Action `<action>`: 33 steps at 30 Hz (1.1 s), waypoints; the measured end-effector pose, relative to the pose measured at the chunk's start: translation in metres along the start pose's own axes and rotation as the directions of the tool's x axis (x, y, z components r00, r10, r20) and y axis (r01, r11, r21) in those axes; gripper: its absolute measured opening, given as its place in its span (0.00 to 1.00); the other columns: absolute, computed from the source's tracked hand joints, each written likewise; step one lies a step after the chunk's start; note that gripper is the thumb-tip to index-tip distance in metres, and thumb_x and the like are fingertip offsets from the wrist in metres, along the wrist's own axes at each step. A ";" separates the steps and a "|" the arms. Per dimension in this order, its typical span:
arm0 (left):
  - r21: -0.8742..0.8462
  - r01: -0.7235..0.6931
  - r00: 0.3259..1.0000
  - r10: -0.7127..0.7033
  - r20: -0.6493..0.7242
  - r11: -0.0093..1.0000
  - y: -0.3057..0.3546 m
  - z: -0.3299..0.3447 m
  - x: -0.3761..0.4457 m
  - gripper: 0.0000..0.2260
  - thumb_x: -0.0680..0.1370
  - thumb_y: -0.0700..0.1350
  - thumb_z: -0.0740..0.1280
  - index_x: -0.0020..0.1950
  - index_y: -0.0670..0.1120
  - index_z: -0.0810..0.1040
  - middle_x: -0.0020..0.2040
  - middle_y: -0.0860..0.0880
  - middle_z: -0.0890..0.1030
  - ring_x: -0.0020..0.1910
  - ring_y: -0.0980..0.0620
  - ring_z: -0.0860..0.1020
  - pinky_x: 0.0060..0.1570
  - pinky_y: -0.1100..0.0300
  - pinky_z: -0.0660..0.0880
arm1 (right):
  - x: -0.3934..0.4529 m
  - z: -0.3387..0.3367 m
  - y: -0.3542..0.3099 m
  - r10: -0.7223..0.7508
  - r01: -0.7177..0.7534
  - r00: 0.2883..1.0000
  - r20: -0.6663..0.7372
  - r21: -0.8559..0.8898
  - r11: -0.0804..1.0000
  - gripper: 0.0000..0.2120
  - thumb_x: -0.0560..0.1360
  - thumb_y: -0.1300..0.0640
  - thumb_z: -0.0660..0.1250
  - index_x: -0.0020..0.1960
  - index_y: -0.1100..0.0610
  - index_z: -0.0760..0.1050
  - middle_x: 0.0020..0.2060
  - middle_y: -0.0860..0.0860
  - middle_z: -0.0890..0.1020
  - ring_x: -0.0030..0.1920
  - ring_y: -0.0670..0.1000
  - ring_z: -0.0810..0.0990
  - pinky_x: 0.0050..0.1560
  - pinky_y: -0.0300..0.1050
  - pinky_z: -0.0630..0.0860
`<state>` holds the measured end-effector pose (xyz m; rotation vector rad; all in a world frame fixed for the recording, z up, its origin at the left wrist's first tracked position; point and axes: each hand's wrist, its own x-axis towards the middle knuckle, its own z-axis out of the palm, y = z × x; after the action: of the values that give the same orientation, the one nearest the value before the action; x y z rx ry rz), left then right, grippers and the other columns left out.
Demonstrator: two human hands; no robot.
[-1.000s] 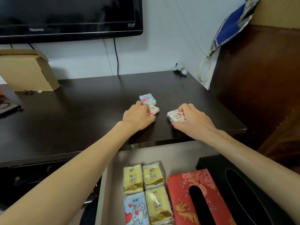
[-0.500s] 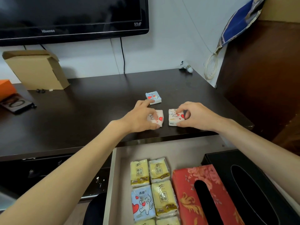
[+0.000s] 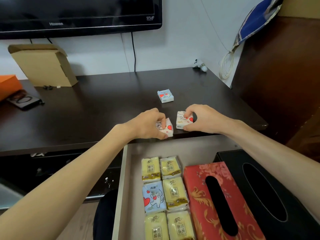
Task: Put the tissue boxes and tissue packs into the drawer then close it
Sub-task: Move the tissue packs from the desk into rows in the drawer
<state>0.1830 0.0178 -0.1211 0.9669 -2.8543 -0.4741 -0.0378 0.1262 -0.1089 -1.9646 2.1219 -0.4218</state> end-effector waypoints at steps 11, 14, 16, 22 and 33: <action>-0.226 0.015 0.998 -0.027 -0.051 0.974 0.033 0.010 -0.137 0.18 0.67 0.57 0.79 0.50 0.59 0.74 0.53 0.59 0.78 0.50 0.58 0.80 0.44 0.59 0.82 | -0.086 0.025 -0.041 -0.132 0.123 0.991 0.019 0.249 0.961 0.20 0.66 0.38 0.77 0.52 0.39 0.72 0.55 0.39 0.80 0.56 0.44 0.80 0.49 0.48 0.80; -0.205 -0.022 1.000 0.018 -0.020 0.978 0.042 0.026 -0.178 0.19 0.67 0.60 0.76 0.51 0.59 0.72 0.53 0.60 0.76 0.52 0.59 0.77 0.46 0.56 0.80 | -0.130 0.039 -0.053 -0.155 0.102 0.974 0.164 0.290 0.952 0.21 0.66 0.35 0.76 0.52 0.36 0.71 0.56 0.39 0.80 0.56 0.44 0.80 0.52 0.51 0.82; -0.136 -0.082 0.997 0.081 -0.013 0.987 0.048 0.041 -0.203 0.20 0.67 0.65 0.72 0.53 0.61 0.71 0.54 0.61 0.75 0.55 0.60 0.74 0.50 0.56 0.77 | -0.155 0.049 -0.057 -0.186 0.115 0.956 0.229 0.291 0.950 0.21 0.66 0.36 0.77 0.53 0.36 0.70 0.54 0.39 0.80 0.54 0.44 0.80 0.53 0.51 0.81; -0.016 -0.221 0.974 0.221 0.054 0.975 0.052 0.084 -0.240 0.21 0.69 0.66 0.68 0.56 0.59 0.70 0.57 0.60 0.75 0.56 0.62 0.69 0.51 0.66 0.69 | -0.186 0.070 -0.064 -0.298 0.284 0.904 0.306 0.089 0.955 0.21 0.66 0.32 0.73 0.51 0.38 0.67 0.52 0.33 0.72 0.57 0.40 0.70 0.60 0.39 0.69; 0.138 -0.293 0.955 0.297 -0.013 0.946 0.057 0.105 -0.232 0.22 0.74 0.63 0.68 0.58 0.48 0.78 0.60 0.50 0.78 0.59 0.50 0.75 0.53 0.52 0.77 | -0.189 0.091 -0.068 -0.312 0.375 0.884 0.349 -0.126 0.919 0.19 0.70 0.30 0.69 0.51 0.41 0.70 0.55 0.36 0.71 0.62 0.40 0.66 0.79 0.45 0.35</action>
<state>0.3152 0.2284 -0.1996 0.5384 -2.9592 -0.2366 0.0729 0.3043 -0.1763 -2.3407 1.6639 0.0575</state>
